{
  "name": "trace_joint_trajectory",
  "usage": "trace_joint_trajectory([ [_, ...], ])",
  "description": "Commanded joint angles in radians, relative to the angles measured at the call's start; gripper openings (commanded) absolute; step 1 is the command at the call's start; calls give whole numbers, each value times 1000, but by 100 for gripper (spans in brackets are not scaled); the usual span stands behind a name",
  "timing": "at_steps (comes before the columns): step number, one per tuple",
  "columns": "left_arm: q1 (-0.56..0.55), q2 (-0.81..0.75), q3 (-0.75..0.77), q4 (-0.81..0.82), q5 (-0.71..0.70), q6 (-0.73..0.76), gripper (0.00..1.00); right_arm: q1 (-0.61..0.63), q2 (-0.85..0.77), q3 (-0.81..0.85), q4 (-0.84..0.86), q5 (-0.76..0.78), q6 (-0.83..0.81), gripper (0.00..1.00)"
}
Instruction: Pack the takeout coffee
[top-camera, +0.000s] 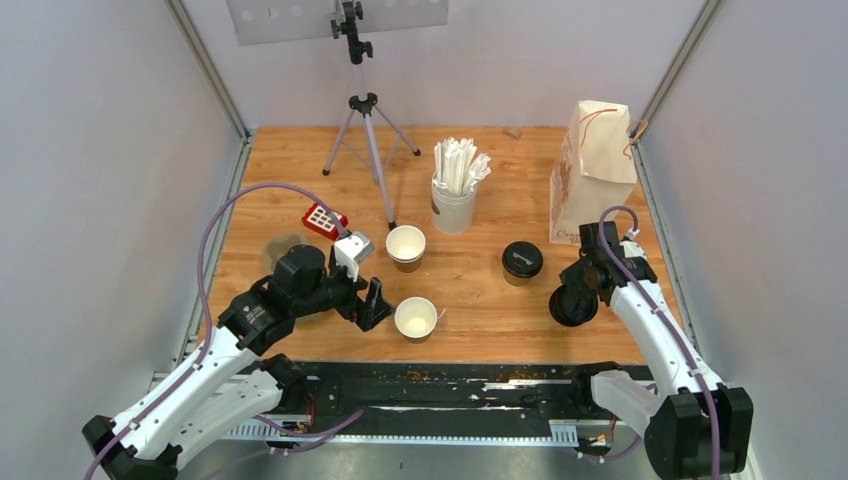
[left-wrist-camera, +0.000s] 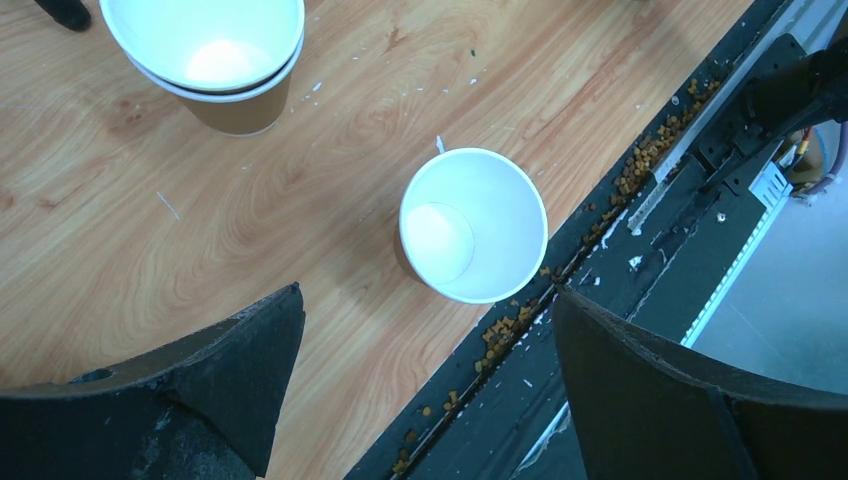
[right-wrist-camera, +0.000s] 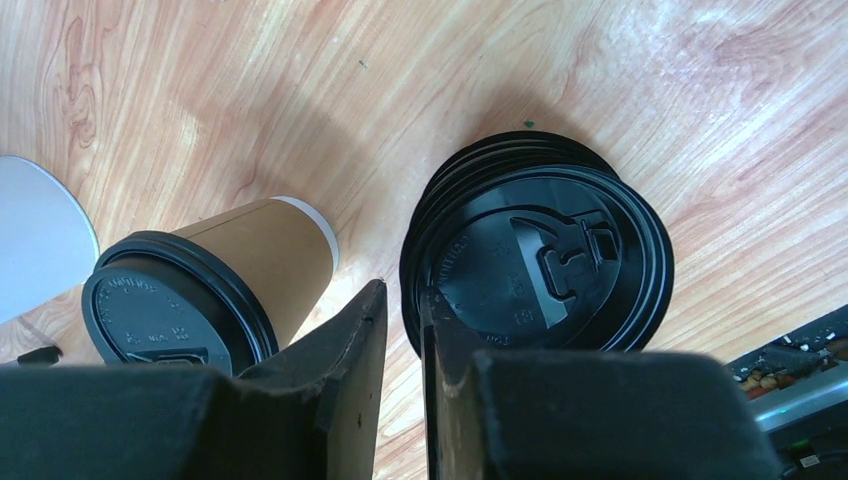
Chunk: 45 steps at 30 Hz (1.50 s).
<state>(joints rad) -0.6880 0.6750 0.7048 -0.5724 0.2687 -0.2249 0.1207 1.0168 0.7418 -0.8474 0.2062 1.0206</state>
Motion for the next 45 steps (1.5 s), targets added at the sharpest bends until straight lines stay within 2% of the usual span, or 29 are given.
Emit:
trace_joint_trajectory([
  [1,-4,-8,1,34,11,16,100,-13,-24,-11,20,-5,24,19],
  [6,-5,-10,1,34,7,15,100,-13,-30,-13,23,-6,34,16],
  [11,-4,-12,2,33,6,15,100,-13,-42,9,19,-2,17,0],
  [23,-4,-31,0,31,-10,11,100,-15,-71,94,-84,55,-15,0],
  [27,-4,-33,8,13,-74,-1,100,-14,-69,124,-99,61,-49,0],
  [34,-5,-79,9,5,-146,1,100,-13,-75,181,-145,34,-129,0],
  [40,-4,-106,-2,15,-140,2,100,-13,-79,236,-208,20,-188,0],
  [45,-4,-111,-5,19,-148,11,100,-13,-97,271,-198,-69,-294,0],
])
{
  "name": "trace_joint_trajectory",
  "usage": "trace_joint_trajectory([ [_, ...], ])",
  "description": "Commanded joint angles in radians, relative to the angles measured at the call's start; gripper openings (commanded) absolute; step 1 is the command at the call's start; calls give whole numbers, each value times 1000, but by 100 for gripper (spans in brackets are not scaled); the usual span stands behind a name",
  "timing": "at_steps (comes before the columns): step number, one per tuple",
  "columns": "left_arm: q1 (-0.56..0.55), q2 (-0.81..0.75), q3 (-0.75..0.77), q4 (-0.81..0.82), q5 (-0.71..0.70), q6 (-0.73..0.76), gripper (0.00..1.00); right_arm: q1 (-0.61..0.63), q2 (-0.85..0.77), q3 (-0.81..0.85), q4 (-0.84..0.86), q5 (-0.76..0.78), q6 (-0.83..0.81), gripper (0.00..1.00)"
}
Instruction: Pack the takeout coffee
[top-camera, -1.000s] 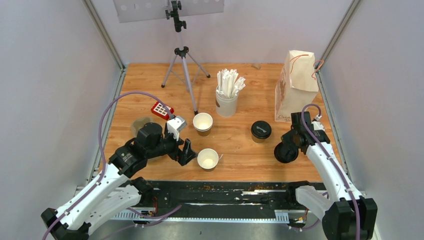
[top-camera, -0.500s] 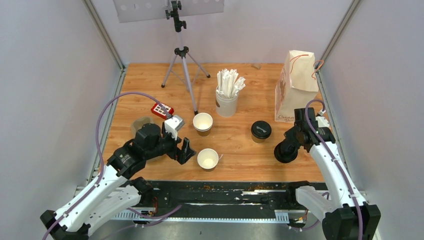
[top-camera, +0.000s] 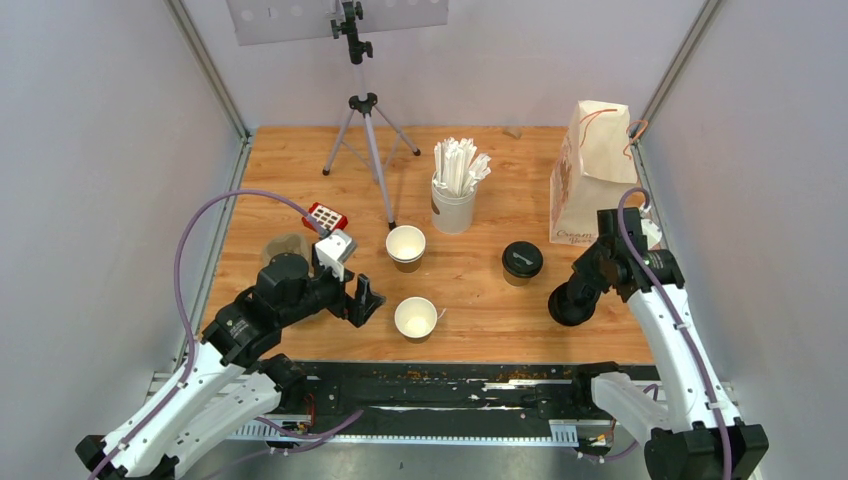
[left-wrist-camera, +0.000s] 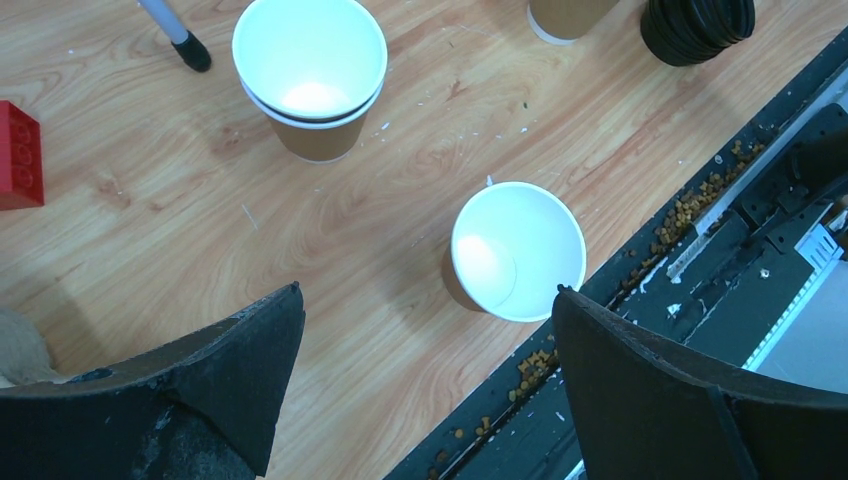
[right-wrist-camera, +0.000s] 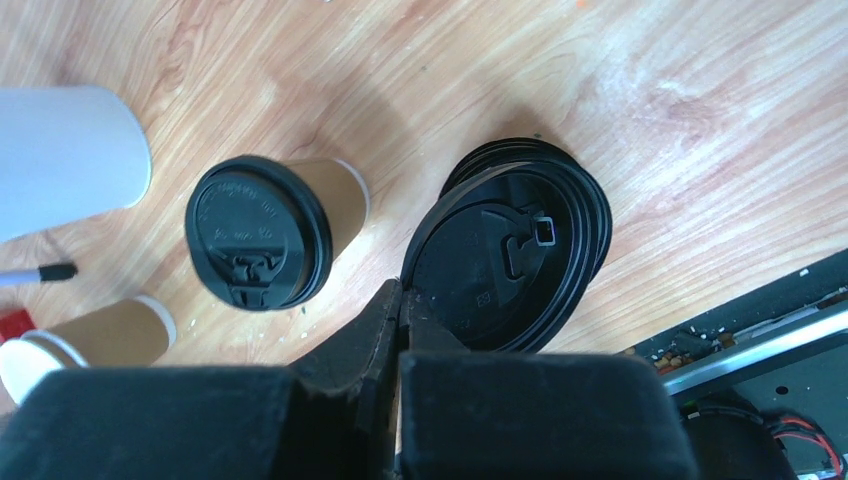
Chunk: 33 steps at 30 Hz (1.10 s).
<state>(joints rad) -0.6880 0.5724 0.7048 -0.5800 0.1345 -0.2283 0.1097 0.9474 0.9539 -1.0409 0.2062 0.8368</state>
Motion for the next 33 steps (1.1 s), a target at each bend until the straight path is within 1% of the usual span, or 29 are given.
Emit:
trace_joint_trajectory([
  [1,-4,-10,-5,32,2,21,100,-2,-29,65,-7,-80,-129,0],
  [4,-4,-13,-5,35,25,26,99,-1,-35,82,-15,-128,-179,0],
  [7,-5,-18,-3,37,15,28,99,8,-45,91,-18,-235,-202,0],
  [9,-4,-17,4,38,5,41,99,29,-49,102,-24,-285,-206,0],
  [12,-4,7,22,44,50,92,97,80,-41,128,-43,-340,-200,0],
  [14,-4,24,36,52,82,130,97,138,-32,147,-45,-362,-180,0],
  [18,-4,33,42,116,164,186,97,312,-18,202,-18,-333,-112,0],
  [22,-4,40,38,198,207,226,97,471,-4,222,75,-357,-33,0],
  [24,-4,42,32,245,252,253,97,537,0,223,120,-354,0,0],
  [26,-5,46,13,304,343,273,90,594,4,214,172,-349,37,0],
  [28,-4,57,-14,370,392,261,87,642,16,203,221,-354,67,0],
  [30,-4,73,-31,417,371,234,88,683,34,198,253,-354,87,0],
  [33,-4,77,-35,421,380,244,94,725,53,168,323,-378,119,0],
])
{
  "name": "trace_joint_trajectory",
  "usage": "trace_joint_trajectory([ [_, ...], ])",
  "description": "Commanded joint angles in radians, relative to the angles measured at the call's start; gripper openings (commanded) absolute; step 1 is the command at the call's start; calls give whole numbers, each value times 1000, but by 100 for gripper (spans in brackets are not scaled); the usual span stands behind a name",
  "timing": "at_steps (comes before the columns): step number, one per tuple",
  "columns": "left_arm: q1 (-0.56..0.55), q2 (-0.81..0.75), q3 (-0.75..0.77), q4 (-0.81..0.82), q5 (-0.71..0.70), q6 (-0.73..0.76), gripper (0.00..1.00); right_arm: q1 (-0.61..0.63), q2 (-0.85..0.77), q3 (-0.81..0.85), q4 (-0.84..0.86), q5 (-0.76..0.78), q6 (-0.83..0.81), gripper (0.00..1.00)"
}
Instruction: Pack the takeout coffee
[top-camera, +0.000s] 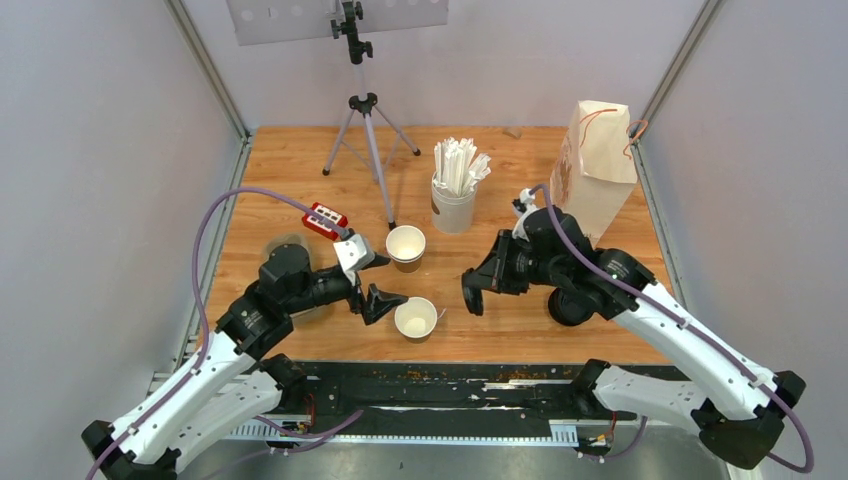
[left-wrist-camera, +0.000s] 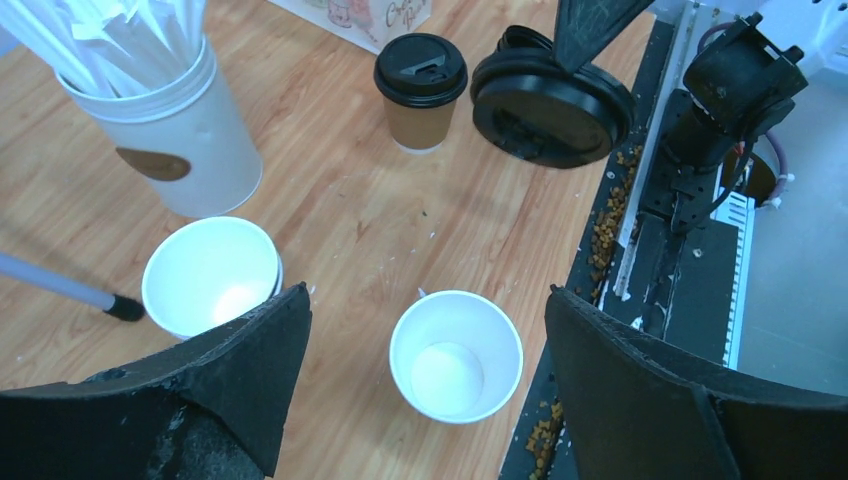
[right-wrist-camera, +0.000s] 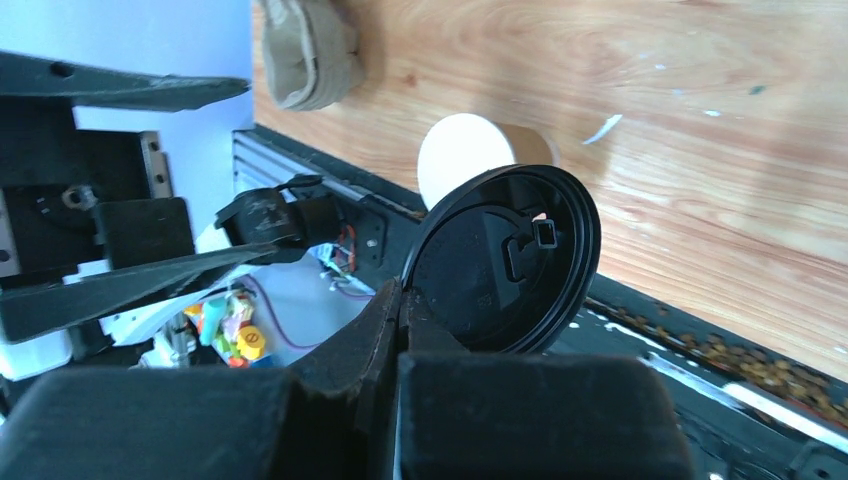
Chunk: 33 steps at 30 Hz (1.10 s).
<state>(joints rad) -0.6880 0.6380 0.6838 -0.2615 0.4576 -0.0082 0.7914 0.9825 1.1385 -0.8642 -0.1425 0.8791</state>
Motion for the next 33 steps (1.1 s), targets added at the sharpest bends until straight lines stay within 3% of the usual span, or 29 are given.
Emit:
trace_joint_trajectory([
  [1,-4,8,-18,97,54,41,95,49,22,-26,170,-43,87,0],
  [4,-5,-8,-37,119,39,64,98,62,42,-23,221,-54,105,0],
  [9,-5,-21,-107,298,3,-38,100,69,68,3,288,-67,143,0],
  [15,-4,21,-137,414,87,-32,100,75,88,0,340,-59,176,0],
  [18,-5,39,-118,349,36,0,100,76,117,22,296,-26,27,1],
  [24,-4,-16,-58,163,-150,-18,100,76,175,1,101,197,-193,31],
  [29,-4,-98,16,-29,-354,-27,100,76,228,-35,7,295,-231,43],
  [33,-4,-142,66,-165,-449,-14,100,77,258,-94,-31,359,-169,43],
])
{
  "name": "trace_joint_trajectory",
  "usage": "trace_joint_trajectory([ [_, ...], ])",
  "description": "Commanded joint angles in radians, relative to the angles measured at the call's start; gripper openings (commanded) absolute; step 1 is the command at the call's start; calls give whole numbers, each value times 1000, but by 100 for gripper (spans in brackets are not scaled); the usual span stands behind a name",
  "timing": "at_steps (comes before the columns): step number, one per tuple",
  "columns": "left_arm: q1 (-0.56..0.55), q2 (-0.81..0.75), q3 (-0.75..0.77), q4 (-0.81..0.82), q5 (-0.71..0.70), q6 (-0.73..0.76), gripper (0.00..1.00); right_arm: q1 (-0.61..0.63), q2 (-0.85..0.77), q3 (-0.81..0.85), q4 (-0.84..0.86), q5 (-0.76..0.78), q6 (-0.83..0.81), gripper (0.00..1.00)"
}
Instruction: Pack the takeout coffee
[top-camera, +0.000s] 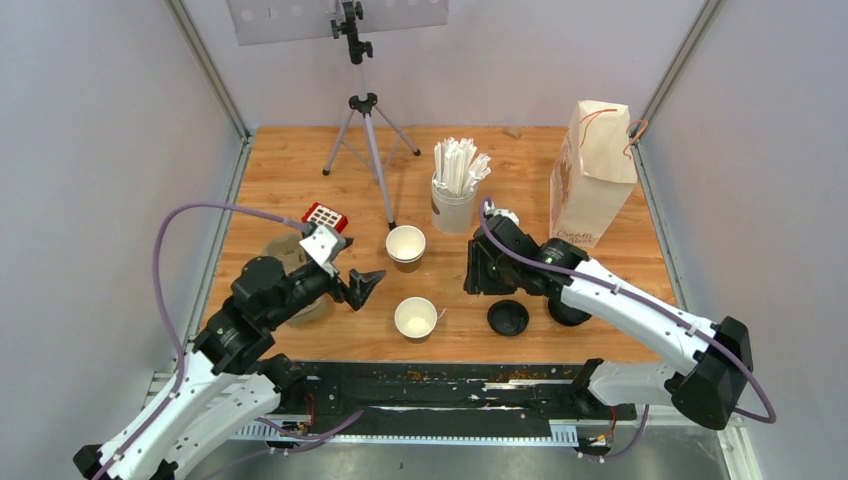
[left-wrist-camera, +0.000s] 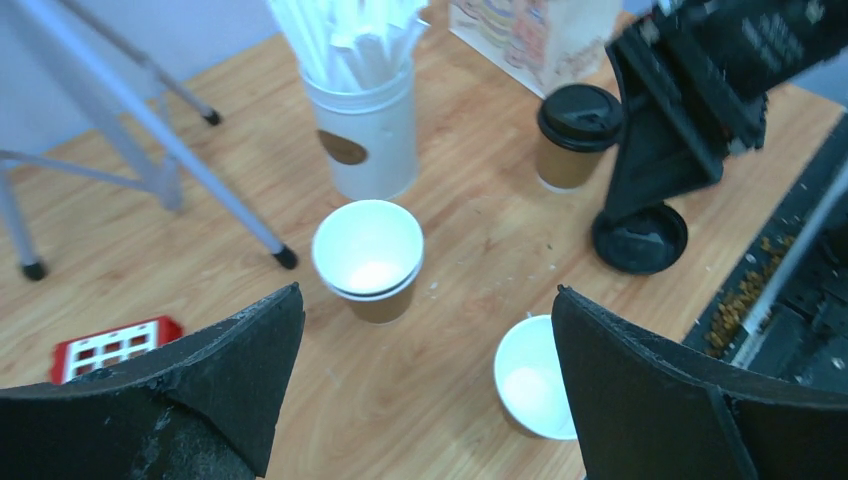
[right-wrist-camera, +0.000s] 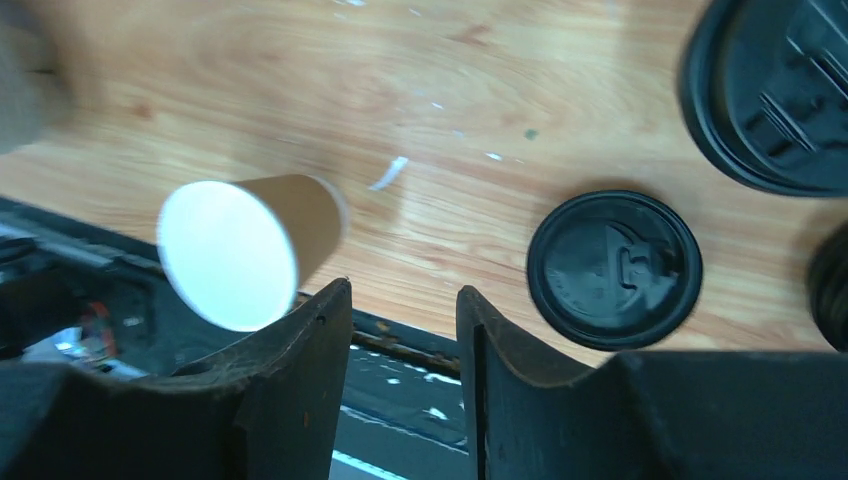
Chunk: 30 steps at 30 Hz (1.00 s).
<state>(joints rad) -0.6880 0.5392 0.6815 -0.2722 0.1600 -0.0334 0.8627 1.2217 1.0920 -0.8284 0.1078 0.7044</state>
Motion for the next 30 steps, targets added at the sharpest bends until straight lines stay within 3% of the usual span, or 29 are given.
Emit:
trace_joint_trajectory([
  [1,-4,-57,67,-169,-158,13,100,6,24,-76,-48,105,18,44],
  [6,-4,-152,-2,-162,-198,27,100,4,84,-178,46,124,10,42],
  [15,-5,-310,-70,-180,-166,30,100,4,236,-213,135,150,-58,40],
  [26,-4,-312,-78,-175,-166,32,100,4,228,-305,182,145,-57,32],
  [30,-5,-308,-81,-173,-167,32,100,5,214,-323,194,136,-59,23],
])
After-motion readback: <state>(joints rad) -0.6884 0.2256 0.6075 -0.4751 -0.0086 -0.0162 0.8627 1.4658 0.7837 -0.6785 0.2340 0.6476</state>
